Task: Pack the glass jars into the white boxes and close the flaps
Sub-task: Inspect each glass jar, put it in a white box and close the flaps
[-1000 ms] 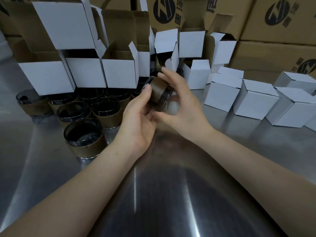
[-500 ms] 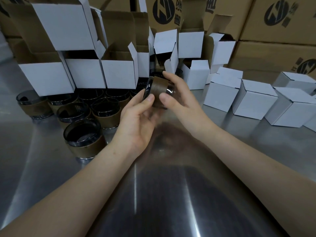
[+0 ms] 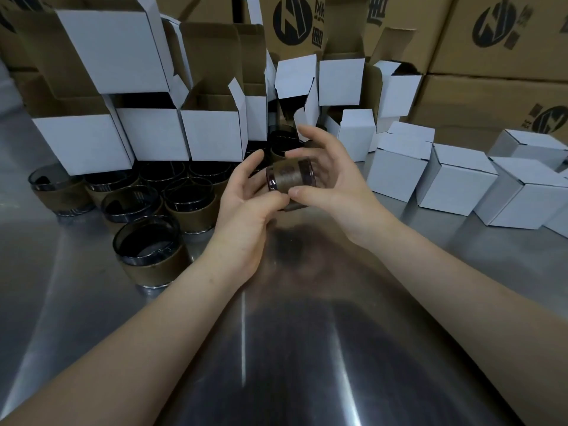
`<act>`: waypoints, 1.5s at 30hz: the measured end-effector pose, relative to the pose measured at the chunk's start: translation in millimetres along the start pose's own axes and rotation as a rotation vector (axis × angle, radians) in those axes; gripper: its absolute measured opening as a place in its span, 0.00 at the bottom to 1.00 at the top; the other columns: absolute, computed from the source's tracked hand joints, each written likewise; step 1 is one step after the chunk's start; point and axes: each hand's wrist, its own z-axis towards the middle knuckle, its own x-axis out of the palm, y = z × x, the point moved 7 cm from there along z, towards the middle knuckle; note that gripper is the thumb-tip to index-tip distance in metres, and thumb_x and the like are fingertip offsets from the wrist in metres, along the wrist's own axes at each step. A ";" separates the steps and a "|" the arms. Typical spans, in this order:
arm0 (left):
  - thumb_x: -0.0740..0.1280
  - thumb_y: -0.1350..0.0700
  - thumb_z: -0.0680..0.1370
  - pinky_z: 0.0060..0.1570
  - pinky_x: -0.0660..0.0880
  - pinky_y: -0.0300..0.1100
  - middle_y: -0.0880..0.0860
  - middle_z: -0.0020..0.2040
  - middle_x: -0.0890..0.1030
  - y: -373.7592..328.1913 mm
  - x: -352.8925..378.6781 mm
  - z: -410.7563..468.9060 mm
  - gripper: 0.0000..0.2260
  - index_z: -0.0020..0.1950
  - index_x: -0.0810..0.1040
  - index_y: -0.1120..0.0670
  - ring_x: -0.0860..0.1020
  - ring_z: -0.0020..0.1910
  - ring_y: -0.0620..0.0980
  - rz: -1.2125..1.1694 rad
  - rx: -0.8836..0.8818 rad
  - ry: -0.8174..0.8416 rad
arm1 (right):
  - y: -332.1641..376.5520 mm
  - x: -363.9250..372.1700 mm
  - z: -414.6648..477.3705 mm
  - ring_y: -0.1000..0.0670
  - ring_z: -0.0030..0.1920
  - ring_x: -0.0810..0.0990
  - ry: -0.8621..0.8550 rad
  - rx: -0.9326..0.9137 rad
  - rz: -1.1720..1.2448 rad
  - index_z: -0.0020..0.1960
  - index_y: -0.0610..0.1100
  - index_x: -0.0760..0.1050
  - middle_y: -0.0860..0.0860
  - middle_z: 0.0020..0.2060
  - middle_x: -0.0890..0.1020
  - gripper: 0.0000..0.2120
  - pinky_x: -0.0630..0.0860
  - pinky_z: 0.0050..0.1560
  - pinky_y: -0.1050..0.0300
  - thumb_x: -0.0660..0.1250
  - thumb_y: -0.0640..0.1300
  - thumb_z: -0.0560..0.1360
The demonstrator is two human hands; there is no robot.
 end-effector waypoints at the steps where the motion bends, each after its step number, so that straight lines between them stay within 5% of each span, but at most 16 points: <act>1: 0.66 0.74 0.73 0.56 0.79 0.42 0.55 0.64 0.77 -2.2 0.3 -1.3 0.30 0.72 0.69 0.52 0.78 0.62 0.51 0.112 0.040 -0.005 | -0.8 -1.2 0.8 0.52 0.62 0.77 -0.001 0.003 -0.018 0.73 0.51 0.63 0.47 0.61 0.77 0.36 0.76 0.63 0.56 0.72 0.32 0.71; 4: 0.71 0.70 0.73 0.58 0.75 0.34 0.51 0.64 0.76 -6.8 5.1 -5.5 0.28 0.69 0.70 0.51 0.76 0.61 0.40 0.424 0.164 0.002 | -3.7 -4.9 2.8 0.52 0.60 0.77 -0.018 0.012 -0.068 0.72 0.55 0.63 0.48 0.61 0.75 0.38 0.77 0.59 0.58 0.75 0.35 0.69; 7: 0.74 0.61 0.72 0.65 0.72 0.44 0.50 0.65 0.75 -4.3 7.5 -6.3 0.29 0.71 0.70 0.50 0.74 0.64 0.44 0.683 0.216 -0.010 | -4.8 -6.5 3.6 0.54 0.57 0.79 -0.021 -0.008 -0.123 0.70 0.58 0.63 0.49 0.58 0.77 0.37 0.77 0.58 0.59 0.76 0.40 0.68; 10: 0.76 0.50 0.70 0.61 0.73 0.50 0.48 0.60 0.77 -4.8 4.1 -6.1 0.28 0.68 0.71 0.49 0.73 0.63 0.49 0.949 0.238 -0.072 | -9.2 -5.5 4.4 0.53 0.58 0.79 -0.006 -0.002 -0.173 0.68 0.61 0.63 0.49 0.57 0.78 0.36 0.76 0.62 0.53 0.76 0.43 0.68; 19: 0.73 0.38 0.67 0.61 0.70 0.54 0.45 0.50 0.78 5.7 -8.6 2.8 0.21 0.52 0.71 0.45 0.73 0.59 0.52 1.160 0.117 -0.154 | -12.3 2.9 6.2 0.62 0.62 0.73 0.083 -0.003 -0.338 0.69 0.57 0.68 0.55 0.60 0.76 0.28 0.69 0.60 0.71 0.74 0.46 0.72; 24: 0.72 0.37 0.69 0.57 0.65 0.49 0.48 0.53 0.82 8.1 -10.2 5.6 0.23 0.56 0.76 0.49 0.74 0.60 0.53 1.211 0.133 -0.194 | 15.7 18.5 24.9 0.58 0.64 0.68 0.002 -0.097 -0.458 0.71 0.53 0.69 0.56 0.62 0.71 0.19 0.64 0.66 0.63 0.62 0.48 0.81; 29: 0.72 0.39 0.71 0.57 0.64 0.48 0.51 0.55 0.80 7.8 -12.1 5.1 0.24 0.61 0.74 0.51 0.71 0.61 0.55 1.207 0.128 -0.226 | 35.2 50.8 63.3 0.47 0.77 0.55 0.074 -0.033 -0.582 0.76 0.55 0.62 0.46 0.76 0.60 0.22 0.54 0.75 0.44 0.52 0.55 0.83; 33: 0.71 0.40 0.71 0.53 0.60 0.45 0.51 0.56 0.79 7.2 -11.7 4.2 0.25 0.63 0.71 0.49 0.70 0.61 0.55 1.216 0.139 -0.219 | 39.9 70.0 79.3 0.43 0.78 0.54 0.113 -0.015 -0.807 0.78 0.51 0.58 0.46 0.78 0.55 0.27 0.53 0.74 0.37 0.48 0.60 0.82; 39: 0.69 0.38 0.70 0.51 0.60 0.47 0.49 0.53 0.80 6.6 -6.9 2.5 0.22 0.59 0.74 0.47 0.71 0.58 0.54 1.218 0.144 -0.167 | 45.7 61.9 76.1 0.45 0.66 0.71 -0.077 -0.125 -0.801 0.67 0.37 0.70 0.44 0.66 0.72 0.21 0.67 0.66 0.49 0.51 0.50 0.84; 45: 0.70 0.38 0.70 0.68 0.63 0.55 0.49 0.69 0.69 -3.4 0.0 -3.0 0.37 0.74 0.61 0.49 0.68 0.69 0.52 1.023 0.248 -0.189 | 48.4 15.3 50.3 0.52 0.72 0.64 -0.289 -0.144 -0.575 0.73 0.39 0.67 0.47 0.72 0.70 0.20 0.55 0.64 0.73 0.50 0.44 0.85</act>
